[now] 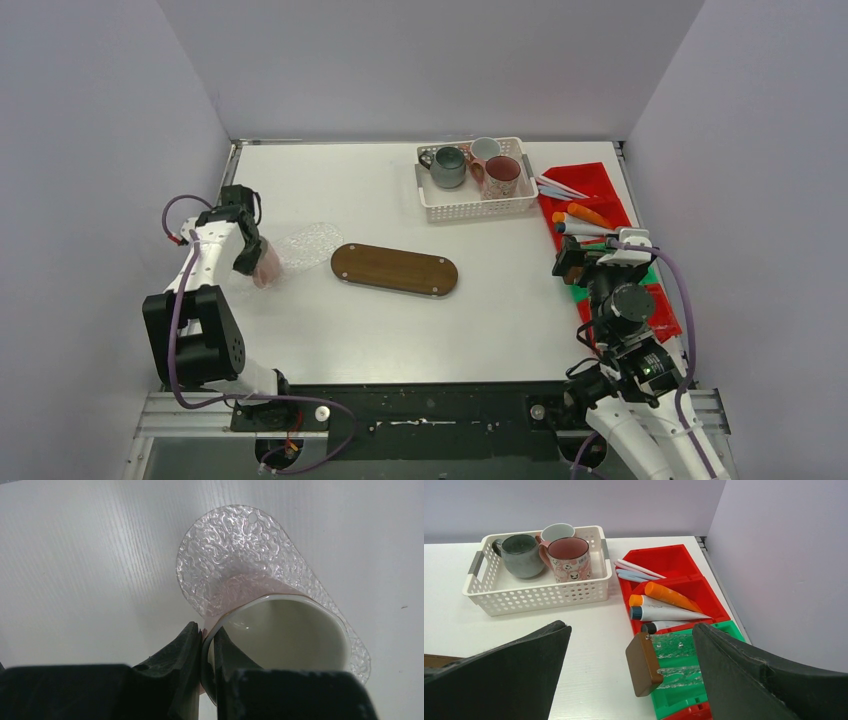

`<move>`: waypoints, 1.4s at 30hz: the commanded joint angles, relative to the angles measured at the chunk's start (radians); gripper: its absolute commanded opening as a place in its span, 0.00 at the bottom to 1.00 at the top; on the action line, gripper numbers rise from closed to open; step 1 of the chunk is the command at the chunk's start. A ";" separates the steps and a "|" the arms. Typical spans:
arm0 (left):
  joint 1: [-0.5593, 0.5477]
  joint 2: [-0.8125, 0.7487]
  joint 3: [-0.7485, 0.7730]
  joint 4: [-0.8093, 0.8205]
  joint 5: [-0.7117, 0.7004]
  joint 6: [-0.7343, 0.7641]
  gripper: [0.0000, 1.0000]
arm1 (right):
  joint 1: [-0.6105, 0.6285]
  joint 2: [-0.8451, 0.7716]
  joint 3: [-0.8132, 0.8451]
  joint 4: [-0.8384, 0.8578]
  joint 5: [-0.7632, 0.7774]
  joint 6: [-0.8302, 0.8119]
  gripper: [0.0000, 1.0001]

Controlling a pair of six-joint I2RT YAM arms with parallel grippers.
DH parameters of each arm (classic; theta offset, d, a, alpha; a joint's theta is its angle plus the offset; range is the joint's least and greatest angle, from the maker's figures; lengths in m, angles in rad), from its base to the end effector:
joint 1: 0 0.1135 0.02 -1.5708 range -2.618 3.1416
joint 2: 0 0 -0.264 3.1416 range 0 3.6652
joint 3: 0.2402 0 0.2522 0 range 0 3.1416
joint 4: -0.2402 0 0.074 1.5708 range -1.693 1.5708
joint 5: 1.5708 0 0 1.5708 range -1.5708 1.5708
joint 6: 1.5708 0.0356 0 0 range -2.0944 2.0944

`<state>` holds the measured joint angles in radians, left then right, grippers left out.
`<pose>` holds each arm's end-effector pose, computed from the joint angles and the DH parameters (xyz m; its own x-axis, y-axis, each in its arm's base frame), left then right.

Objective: Prepare toiletry sets of a toothbrush and toothpaste on the tray
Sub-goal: Place the cup on the tray.

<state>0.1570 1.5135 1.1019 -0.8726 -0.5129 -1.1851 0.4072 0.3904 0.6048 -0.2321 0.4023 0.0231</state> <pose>0.2769 0.0615 0.2333 -0.1033 -0.8337 -0.5425 -0.9806 0.1767 -0.0848 0.1058 0.0304 0.3228 -0.0164 0.0161 -0.9997 -0.0046 0.9999 0.0162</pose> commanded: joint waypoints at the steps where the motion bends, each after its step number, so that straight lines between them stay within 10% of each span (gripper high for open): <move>1: 0.004 -0.003 0.043 0.015 -0.047 -0.060 0.00 | 0.007 0.014 -0.005 0.055 -0.006 0.005 1.00; 22: 0.004 0.025 0.083 -0.033 -0.054 -0.048 0.00 | 0.008 0.010 -0.006 0.059 -0.008 0.003 1.00; 42: 0.004 -0.126 0.042 -0.038 -0.036 -0.008 0.42 | 0.008 -0.002 -0.005 0.059 -0.026 0.003 1.00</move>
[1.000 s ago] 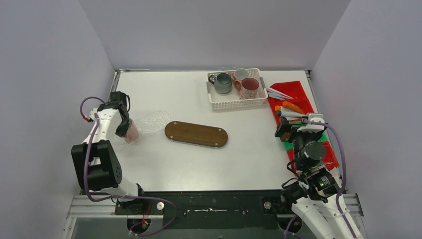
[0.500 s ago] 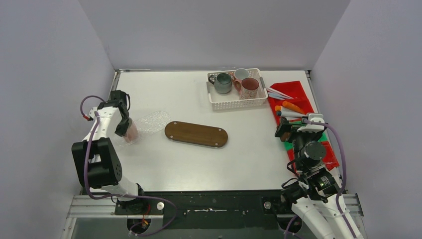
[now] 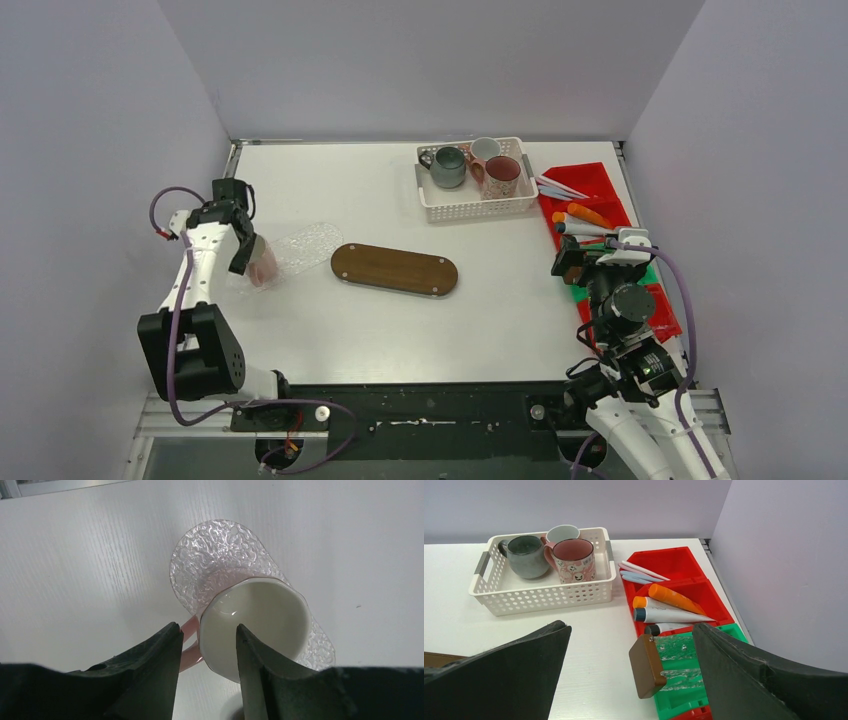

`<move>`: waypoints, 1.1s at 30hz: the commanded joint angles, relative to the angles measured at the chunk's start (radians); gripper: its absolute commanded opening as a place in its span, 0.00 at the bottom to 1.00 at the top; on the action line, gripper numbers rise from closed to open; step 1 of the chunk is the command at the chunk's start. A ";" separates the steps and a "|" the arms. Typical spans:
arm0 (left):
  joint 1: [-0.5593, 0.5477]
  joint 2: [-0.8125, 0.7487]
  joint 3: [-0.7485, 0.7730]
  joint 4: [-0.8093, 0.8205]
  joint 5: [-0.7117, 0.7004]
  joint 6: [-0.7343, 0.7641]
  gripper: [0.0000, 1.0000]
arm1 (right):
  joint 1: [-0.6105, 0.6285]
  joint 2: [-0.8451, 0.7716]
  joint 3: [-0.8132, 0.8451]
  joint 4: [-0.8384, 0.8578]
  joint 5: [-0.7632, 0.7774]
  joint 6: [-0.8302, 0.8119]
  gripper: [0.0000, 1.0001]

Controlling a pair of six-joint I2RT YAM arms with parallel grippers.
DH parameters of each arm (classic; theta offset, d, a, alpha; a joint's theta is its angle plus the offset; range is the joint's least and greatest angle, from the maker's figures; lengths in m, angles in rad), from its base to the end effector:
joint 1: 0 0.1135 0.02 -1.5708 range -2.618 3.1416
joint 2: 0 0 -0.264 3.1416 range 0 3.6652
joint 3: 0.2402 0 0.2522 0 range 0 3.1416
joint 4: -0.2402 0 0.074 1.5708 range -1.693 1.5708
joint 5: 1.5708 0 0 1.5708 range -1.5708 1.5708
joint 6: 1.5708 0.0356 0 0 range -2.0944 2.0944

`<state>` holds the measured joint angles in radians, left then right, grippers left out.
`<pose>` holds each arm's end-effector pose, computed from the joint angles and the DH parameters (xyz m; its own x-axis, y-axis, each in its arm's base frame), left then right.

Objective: Prepare toiletry sets of a toothbrush and toothpaste on the tray
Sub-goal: Place the cup on the tray.

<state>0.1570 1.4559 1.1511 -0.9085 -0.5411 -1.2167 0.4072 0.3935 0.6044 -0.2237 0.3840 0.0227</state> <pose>0.2717 0.0616 0.2616 -0.0282 -0.8184 -0.5739 -0.9760 0.1464 -0.1609 0.1064 0.0314 0.3233 -0.0123 0.0176 -0.9998 -0.0229 0.9996 0.0179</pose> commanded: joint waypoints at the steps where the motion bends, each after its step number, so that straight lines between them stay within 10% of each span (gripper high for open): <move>1: 0.004 -0.083 -0.015 -0.002 -0.008 0.038 0.42 | 0.008 -0.007 -0.005 0.050 -0.008 0.003 1.00; 19: 0.003 -0.320 -0.263 0.304 0.161 0.292 0.72 | 0.017 -0.016 -0.004 0.045 -0.017 0.005 1.00; 33: 0.003 -0.325 -0.313 0.402 0.259 0.284 0.73 | 0.018 -0.022 -0.004 0.041 -0.014 0.006 1.00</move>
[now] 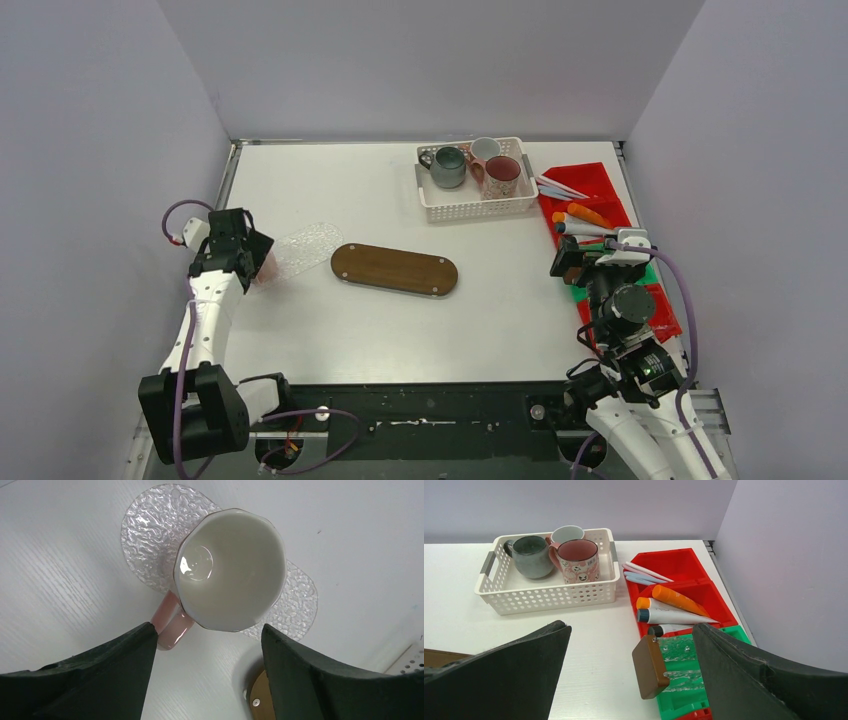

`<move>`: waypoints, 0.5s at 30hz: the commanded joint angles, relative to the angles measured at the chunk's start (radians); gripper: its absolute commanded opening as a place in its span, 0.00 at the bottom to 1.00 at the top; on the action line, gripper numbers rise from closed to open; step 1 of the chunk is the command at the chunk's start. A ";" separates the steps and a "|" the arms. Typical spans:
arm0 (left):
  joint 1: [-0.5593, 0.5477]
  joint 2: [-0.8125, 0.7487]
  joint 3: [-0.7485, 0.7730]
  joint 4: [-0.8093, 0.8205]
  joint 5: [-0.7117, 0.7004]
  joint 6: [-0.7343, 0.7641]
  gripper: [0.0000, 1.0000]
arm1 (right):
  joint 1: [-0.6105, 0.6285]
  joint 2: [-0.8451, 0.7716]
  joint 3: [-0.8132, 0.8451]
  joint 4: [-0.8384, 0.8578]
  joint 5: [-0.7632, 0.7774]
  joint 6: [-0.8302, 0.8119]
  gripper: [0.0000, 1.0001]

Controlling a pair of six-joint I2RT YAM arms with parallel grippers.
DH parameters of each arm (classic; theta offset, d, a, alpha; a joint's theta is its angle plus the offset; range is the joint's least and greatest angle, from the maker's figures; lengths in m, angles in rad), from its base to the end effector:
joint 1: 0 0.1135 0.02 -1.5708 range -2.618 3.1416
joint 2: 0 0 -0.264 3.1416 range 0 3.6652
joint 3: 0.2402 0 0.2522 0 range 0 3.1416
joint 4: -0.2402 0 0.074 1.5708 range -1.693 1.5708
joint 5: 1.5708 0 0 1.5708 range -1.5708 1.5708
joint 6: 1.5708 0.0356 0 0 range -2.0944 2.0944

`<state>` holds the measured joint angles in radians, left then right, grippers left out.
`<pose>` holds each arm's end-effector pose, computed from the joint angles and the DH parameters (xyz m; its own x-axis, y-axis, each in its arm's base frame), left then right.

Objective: Prepare toiletry sets of a toothbrush and toothpaste on the tray
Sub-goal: Place the cup on the tray.

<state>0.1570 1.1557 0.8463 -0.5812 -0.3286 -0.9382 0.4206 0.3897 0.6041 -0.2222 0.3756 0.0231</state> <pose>0.2282 0.0478 0.2539 -0.1730 -0.8002 -0.5742 -0.8253 0.4359 -0.3589 0.1053 0.0328 0.3237 -0.0082 0.0199 -0.9998 -0.0448 0.9988 0.0202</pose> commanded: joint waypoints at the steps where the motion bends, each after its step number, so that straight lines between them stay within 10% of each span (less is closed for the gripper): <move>1: 0.003 -0.025 -0.010 0.076 0.052 -0.002 0.73 | 0.005 -0.018 -0.004 0.040 -0.006 0.005 1.00; 15: 0.003 -0.063 -0.004 0.052 0.078 -0.039 0.74 | 0.005 -0.020 -0.004 0.040 -0.010 0.005 1.00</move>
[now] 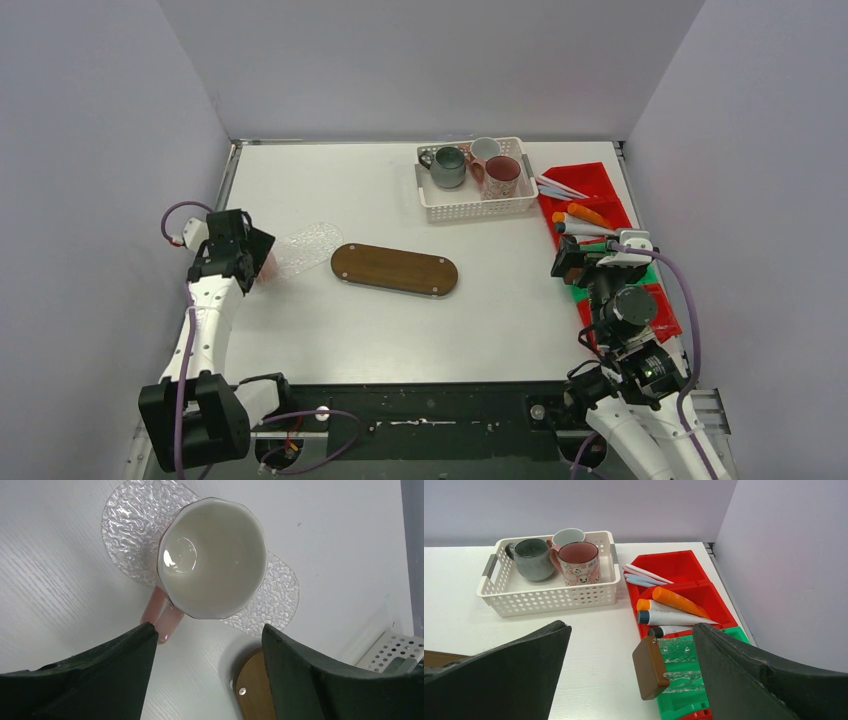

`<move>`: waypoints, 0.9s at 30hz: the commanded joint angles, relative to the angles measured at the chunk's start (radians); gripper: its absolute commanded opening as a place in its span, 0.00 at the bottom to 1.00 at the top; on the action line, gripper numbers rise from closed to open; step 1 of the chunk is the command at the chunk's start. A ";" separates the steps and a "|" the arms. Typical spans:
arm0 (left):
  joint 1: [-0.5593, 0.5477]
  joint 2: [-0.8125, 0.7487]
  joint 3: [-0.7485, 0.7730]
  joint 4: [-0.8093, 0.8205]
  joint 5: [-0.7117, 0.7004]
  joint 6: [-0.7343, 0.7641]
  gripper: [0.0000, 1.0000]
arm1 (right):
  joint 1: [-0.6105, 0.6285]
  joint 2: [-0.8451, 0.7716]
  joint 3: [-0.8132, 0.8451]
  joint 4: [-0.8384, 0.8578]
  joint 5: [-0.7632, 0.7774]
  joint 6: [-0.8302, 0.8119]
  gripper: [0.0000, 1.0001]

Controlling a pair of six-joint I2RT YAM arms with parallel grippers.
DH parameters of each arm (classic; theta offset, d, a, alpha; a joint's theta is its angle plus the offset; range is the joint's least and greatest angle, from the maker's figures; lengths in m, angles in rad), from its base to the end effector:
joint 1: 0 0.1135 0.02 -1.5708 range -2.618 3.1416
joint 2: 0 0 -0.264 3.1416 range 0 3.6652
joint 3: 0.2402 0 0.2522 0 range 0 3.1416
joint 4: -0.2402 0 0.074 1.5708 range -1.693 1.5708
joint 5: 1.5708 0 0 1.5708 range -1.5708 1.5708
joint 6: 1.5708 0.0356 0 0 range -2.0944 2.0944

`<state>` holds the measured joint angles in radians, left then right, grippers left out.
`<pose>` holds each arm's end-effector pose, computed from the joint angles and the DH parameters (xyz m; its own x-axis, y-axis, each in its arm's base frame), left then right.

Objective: Prepare toiletry sets of a toothbrush and toothpaste on the tray
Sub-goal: Place the cup on the tray.

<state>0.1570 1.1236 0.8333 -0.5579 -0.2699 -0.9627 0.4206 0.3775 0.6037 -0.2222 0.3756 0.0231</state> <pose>0.2250 0.0452 0.2577 -0.1566 -0.8257 -0.5420 -0.7936 0.4319 -0.4285 0.1030 0.0318 0.3246 0.0026 0.0247 -0.9997 -0.0451 0.9987 0.0246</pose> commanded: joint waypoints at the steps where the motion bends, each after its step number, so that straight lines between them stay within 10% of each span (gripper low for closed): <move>1: 0.003 -0.033 0.015 0.025 0.016 -0.011 0.74 | 0.005 -0.008 -0.004 0.040 -0.010 0.005 1.00; 11: 0.003 -0.084 0.096 0.038 0.063 0.212 0.74 | 0.005 0.002 -0.002 0.041 -0.012 0.003 1.00; 14: -0.007 -0.099 0.117 0.075 0.115 0.292 0.97 | 0.005 0.013 0.000 0.038 -0.011 0.001 1.00; 27: -0.217 0.037 0.370 0.055 0.218 0.616 0.97 | 0.005 0.085 0.030 0.012 0.008 0.000 1.00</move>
<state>0.0040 1.1027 1.1057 -0.5297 -0.1383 -0.4824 0.4206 0.4339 0.6041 -0.2260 0.3729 0.0223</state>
